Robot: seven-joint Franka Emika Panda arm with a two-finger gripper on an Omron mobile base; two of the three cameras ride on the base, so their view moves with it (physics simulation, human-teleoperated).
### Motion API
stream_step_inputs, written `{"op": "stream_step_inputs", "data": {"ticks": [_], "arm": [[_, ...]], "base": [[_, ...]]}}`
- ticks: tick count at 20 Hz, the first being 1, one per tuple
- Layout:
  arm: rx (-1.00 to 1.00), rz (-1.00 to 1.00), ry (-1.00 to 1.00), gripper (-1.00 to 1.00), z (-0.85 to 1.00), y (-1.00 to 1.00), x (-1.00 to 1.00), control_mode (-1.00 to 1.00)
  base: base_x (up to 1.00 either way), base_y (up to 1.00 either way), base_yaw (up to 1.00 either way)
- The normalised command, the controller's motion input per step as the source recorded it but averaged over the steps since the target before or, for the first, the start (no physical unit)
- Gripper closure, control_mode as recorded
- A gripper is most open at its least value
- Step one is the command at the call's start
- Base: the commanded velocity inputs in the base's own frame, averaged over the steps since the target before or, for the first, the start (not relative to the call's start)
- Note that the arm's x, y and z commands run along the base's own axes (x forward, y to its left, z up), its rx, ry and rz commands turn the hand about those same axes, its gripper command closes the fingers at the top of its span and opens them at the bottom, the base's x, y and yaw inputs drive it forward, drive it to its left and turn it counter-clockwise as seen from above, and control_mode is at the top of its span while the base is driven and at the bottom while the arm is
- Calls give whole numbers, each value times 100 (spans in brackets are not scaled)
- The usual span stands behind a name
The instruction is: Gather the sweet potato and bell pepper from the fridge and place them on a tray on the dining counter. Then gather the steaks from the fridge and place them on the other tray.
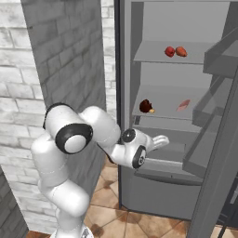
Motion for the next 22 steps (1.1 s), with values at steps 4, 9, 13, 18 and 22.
{"op": "stream_step_inputs", "data": {"ticks": [4, 9, 13, 18, 22], "arm": [[27, -18, -19, 100, 100, 1, -55, -100], [14, -6, 34, 100, 62, 2, 5, -100], [48, -23, 33, 100, 100, 4, 0, -100], [46, -41, 19, 100, 92, 33, -8, -100], [54, -36, 25, 100, 96, 0, -38, -100]], "base": [[0, 0, 0], [0, 0, 0], [0, 0, 0], [0, 0, 0], [0, 0, 0]]}}
